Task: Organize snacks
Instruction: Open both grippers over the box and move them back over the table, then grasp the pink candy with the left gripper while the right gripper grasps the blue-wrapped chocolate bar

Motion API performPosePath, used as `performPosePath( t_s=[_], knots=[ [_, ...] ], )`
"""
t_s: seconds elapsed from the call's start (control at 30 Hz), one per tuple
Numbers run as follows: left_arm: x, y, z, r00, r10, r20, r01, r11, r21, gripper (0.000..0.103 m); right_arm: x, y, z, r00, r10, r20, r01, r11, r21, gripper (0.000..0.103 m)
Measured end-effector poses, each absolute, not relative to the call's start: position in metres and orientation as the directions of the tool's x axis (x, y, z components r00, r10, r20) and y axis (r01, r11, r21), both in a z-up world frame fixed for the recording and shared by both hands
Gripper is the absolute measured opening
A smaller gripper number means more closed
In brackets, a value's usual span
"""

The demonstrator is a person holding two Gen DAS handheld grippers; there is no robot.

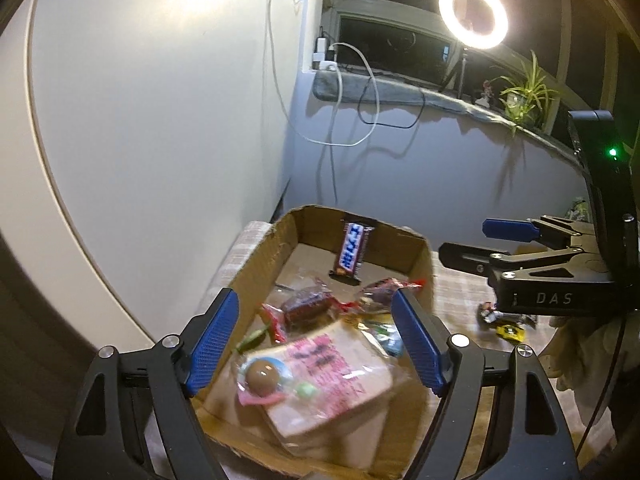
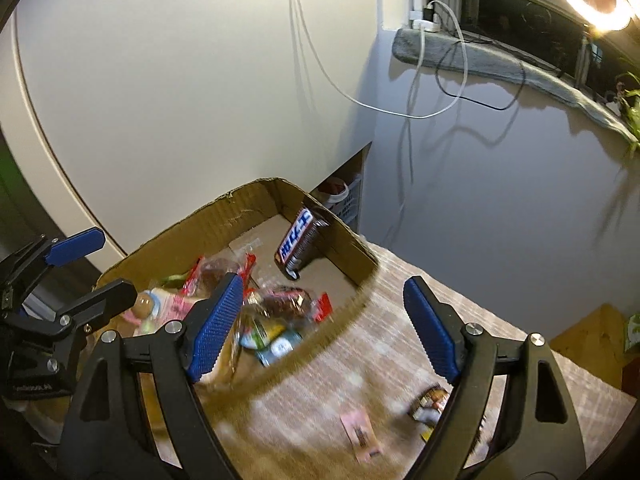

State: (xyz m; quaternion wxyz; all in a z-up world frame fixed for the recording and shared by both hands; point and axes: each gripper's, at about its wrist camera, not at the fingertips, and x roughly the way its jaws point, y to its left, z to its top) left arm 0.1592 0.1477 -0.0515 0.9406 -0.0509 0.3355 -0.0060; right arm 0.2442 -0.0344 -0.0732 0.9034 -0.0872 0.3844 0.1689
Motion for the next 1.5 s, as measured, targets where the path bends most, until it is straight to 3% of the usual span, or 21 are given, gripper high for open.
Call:
performPosePath(
  t_s=[0.53, 0.8, 0.97, 1.03, 1.13, 1.5],
  knots=[
    [0.138, 0.061, -0.058, 0.742, -0.179, -0.646, 0.14, 0.984, -0.112, 0.079, 0.157, -0.172, -0.053, 0.717, 0.103, -0.689, -0.19, 0.98, -0.052, 0.085],
    [0.136, 0.026, -0.079, 0.689, -0.242, -0.683, 0.192, 0.97, -0.15, 0.078, 0.149, -0.231, -0.07, 0.665, 0.064, -0.744, -0.11, 0.994, -0.012, 0.085],
    [0.141, 0.006, -0.096, 0.645, -0.271, -0.715, 0.219, 0.961, -0.167, 0.07, 0.161, -0.249, -0.089, 0.617, 0.103, -0.78, -0.072, 0.995, 0.074, 0.085],
    [0.144, 0.001, -0.101, 0.632, -0.271, -0.726, 0.224, 0.961, -0.164, 0.068, 0.167, -0.247, -0.094, 0.612, 0.133, -0.779, -0.099, 0.991, 0.092, 0.085],
    [0.15, -0.002, -0.108, 0.615, -0.27, -0.741, 0.221, 0.961, -0.166, 0.057, 0.178, -0.235, -0.099, 0.596, 0.176, -0.783, -0.17, 0.981, 0.091, 0.085],
    [0.176, -0.006, -0.135, 0.552, -0.267, -0.79, 0.18, 0.963, -0.199, 0.049, 0.22, -0.189, -0.127, 0.521, 0.221, -0.824, -0.389, 0.921, 0.001, 0.085]
  ],
)
